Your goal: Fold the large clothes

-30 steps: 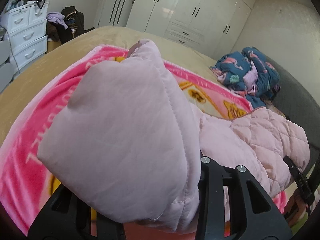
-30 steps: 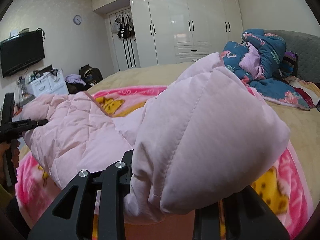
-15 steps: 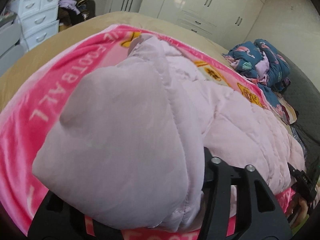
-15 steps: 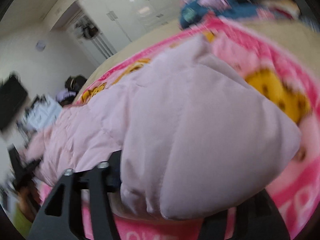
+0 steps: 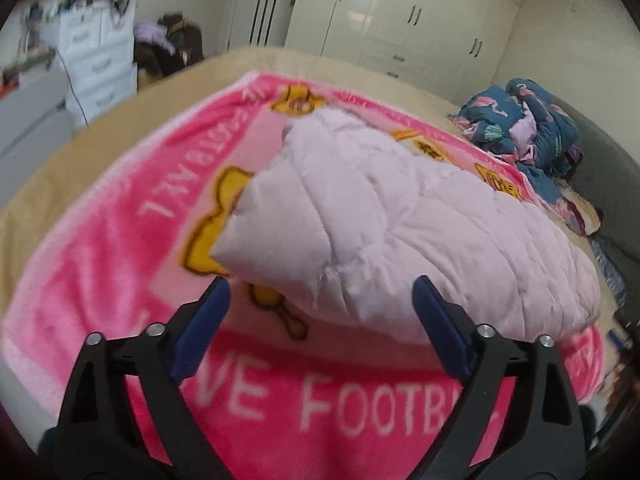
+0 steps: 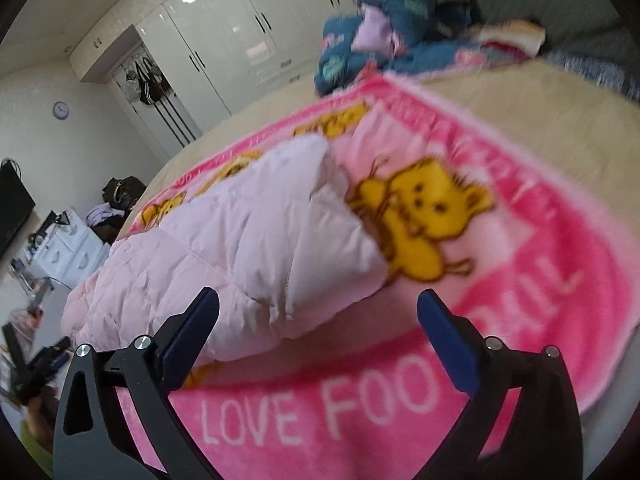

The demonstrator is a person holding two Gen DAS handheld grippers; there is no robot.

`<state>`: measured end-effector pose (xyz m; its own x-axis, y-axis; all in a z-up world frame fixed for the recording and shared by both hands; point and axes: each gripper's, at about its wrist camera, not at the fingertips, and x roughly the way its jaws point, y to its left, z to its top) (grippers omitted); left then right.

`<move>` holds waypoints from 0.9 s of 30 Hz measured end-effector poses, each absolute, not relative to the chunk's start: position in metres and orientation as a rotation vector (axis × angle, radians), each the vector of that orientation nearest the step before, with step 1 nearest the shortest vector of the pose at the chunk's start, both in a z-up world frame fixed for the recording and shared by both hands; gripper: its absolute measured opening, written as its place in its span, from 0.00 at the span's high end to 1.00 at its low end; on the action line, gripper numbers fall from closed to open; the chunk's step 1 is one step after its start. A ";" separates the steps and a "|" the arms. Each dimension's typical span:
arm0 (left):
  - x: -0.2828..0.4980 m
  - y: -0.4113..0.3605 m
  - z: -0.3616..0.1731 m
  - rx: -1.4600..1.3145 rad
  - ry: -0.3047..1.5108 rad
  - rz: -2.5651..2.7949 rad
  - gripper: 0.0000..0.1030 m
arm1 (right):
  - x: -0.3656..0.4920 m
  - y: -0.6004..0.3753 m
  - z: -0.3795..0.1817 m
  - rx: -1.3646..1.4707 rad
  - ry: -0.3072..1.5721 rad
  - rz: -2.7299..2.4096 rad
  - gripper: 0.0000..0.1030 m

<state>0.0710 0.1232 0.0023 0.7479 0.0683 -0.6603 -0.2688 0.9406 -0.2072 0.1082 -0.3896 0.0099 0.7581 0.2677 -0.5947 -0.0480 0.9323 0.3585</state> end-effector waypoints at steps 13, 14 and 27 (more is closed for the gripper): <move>0.003 0.068 0.034 -0.195 0.614 0.096 0.09 | 0.019 -0.355 0.053 0.166 0.565 0.285 0.04; 0.002 0.065 0.033 -0.198 0.614 0.088 0.09 | 0.017 -0.349 0.052 0.158 0.577 0.296 0.04; -0.006 0.017 0.026 -0.180 0.636 -0.004 0.09 | -0.013 -0.286 0.028 0.083 0.658 0.399 0.04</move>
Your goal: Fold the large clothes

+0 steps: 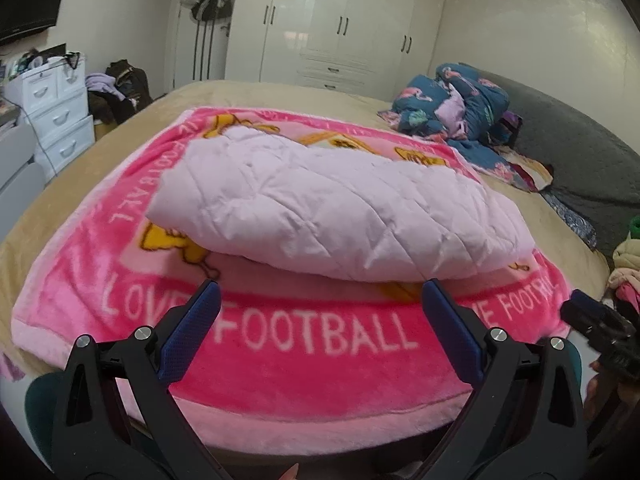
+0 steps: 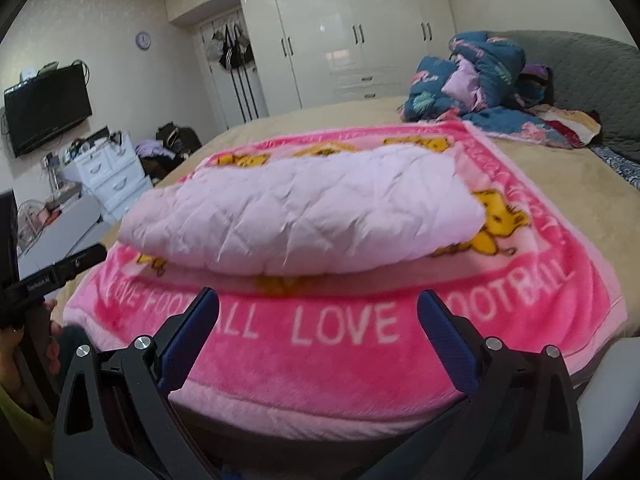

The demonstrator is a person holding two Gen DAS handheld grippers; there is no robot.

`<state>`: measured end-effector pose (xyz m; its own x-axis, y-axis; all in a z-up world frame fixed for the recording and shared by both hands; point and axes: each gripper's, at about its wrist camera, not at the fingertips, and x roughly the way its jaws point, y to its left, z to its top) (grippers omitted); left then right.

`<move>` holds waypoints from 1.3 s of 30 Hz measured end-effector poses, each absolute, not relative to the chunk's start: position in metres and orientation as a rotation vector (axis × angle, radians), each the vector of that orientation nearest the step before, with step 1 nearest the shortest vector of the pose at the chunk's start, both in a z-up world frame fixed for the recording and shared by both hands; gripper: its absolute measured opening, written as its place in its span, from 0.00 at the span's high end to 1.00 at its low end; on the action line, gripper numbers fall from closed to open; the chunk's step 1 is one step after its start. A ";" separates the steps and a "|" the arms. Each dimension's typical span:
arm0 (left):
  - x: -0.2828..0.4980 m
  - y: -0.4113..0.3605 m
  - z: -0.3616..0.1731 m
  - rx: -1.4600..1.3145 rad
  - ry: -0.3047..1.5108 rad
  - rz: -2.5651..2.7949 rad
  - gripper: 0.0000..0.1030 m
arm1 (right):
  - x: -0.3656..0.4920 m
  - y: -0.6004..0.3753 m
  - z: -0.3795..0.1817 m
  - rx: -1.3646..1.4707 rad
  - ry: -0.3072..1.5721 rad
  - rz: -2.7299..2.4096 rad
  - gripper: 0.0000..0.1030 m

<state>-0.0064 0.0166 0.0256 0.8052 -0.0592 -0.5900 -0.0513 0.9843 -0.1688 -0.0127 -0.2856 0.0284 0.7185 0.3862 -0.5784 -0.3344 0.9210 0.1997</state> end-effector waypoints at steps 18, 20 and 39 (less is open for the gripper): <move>-0.009 0.000 0.021 -0.156 0.643 0.028 0.09 | -0.015 -0.262 0.023 0.042 0.680 0.440 0.04; -0.009 0.000 0.021 -0.154 0.644 0.034 0.09 | -0.015 -0.262 0.022 0.042 0.680 0.442 0.04; -0.010 0.000 0.023 -0.155 0.641 0.035 0.09 | -0.014 -0.261 0.022 0.034 0.679 0.440 0.04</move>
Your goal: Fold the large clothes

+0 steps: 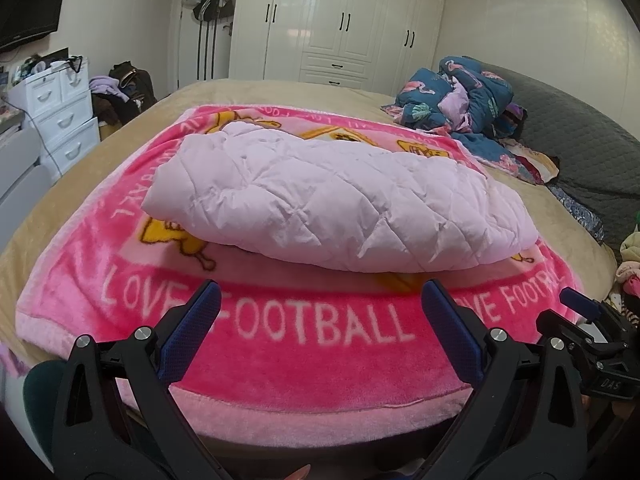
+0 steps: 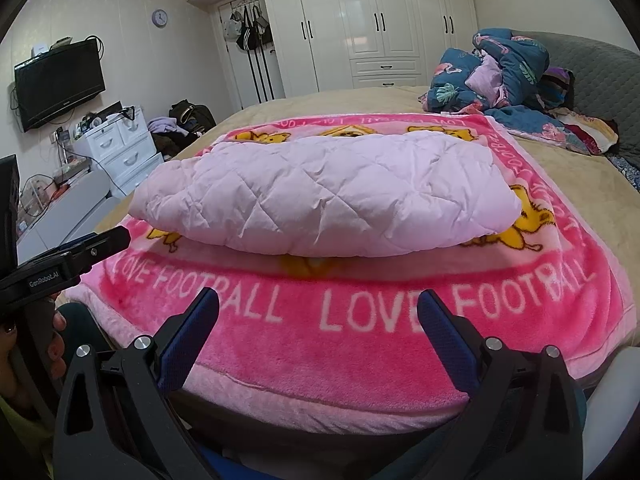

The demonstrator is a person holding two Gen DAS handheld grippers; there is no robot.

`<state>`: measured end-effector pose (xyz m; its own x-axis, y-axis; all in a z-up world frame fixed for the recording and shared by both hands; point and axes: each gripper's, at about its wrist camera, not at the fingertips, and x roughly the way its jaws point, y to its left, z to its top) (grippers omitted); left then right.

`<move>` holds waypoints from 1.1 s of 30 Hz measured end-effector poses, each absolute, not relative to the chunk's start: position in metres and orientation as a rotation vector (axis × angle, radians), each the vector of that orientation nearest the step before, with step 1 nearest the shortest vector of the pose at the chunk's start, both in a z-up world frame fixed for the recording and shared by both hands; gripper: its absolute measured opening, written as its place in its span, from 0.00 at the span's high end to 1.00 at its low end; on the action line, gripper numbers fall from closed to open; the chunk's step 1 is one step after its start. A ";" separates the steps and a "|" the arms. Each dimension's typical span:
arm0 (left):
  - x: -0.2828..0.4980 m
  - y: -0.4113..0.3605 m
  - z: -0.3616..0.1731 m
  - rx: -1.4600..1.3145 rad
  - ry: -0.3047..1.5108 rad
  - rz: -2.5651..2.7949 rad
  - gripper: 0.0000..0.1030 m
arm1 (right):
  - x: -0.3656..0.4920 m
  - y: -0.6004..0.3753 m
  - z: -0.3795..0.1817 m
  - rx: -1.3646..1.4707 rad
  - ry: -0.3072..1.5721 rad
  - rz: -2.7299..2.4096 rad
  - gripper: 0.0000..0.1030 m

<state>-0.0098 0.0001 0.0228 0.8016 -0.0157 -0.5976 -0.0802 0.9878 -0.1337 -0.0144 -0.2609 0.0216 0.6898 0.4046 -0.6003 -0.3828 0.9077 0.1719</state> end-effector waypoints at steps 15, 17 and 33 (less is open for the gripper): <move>-0.010 0.000 0.023 -0.154 0.640 0.035 0.09 | -0.013 -0.260 0.025 0.029 0.672 0.436 0.04; -0.010 0.001 0.023 -0.156 0.639 0.033 0.09 | -0.012 -0.260 0.026 0.027 0.670 0.436 0.04; -0.010 0.001 0.024 -0.156 0.637 0.036 0.09 | -0.010 -0.259 0.028 0.025 0.667 0.434 0.04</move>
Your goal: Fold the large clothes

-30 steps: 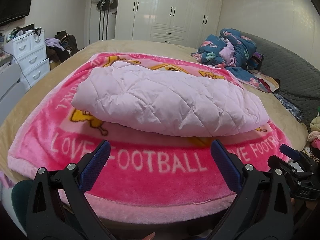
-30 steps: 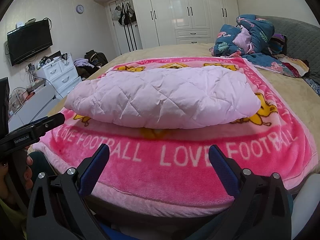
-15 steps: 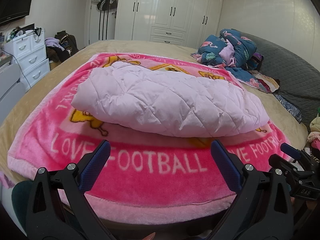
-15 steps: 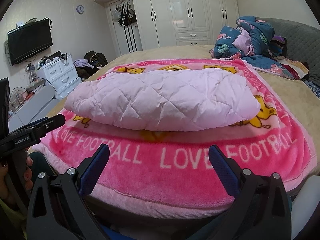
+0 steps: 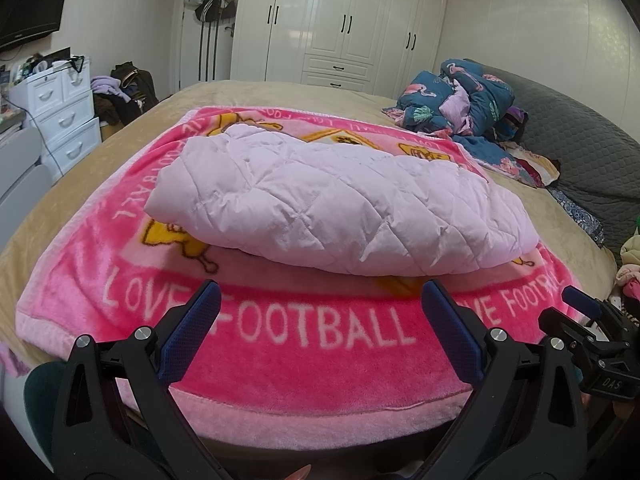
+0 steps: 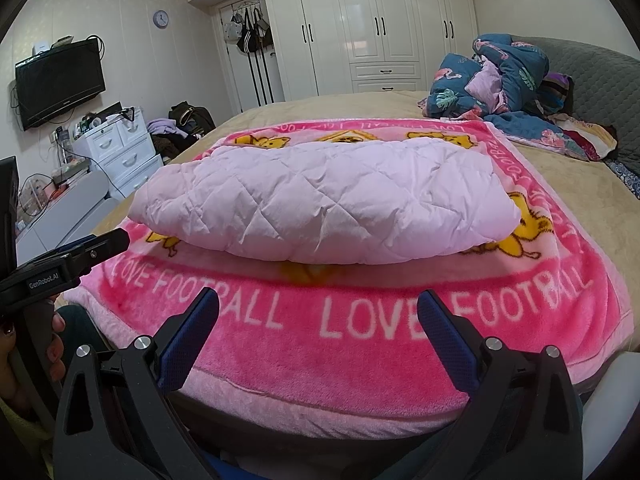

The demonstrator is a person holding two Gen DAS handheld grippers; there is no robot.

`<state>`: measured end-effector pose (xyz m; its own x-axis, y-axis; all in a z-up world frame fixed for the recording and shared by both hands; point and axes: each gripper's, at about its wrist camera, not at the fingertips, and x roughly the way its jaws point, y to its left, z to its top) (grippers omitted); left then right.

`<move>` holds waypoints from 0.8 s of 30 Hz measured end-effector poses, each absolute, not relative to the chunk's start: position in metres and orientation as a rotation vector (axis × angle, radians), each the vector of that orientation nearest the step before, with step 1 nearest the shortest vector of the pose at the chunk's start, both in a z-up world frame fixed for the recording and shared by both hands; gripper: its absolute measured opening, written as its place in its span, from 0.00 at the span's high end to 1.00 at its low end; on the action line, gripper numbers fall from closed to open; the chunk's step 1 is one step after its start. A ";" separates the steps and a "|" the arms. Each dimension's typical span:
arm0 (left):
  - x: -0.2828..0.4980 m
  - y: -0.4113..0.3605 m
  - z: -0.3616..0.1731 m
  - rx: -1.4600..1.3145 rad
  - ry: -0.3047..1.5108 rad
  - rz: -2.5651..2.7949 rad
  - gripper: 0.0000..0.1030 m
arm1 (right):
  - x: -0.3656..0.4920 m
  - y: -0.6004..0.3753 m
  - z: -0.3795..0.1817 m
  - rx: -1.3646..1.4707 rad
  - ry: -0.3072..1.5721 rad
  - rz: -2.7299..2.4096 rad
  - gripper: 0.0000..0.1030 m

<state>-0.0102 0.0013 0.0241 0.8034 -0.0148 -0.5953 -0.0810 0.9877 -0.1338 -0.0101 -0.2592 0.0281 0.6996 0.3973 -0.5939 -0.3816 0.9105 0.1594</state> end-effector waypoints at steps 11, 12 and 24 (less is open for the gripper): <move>-0.011 0.002 0.025 -0.154 0.635 0.034 0.09 | -0.010 -0.259 0.028 0.023 0.667 0.434 0.04; -0.011 0.001 0.025 -0.154 0.635 0.034 0.09 | -0.010 -0.259 0.028 0.021 0.666 0.434 0.04; -0.010 0.004 0.026 -0.148 0.633 0.035 0.09 | -0.011 -0.259 0.028 0.017 0.665 0.432 0.04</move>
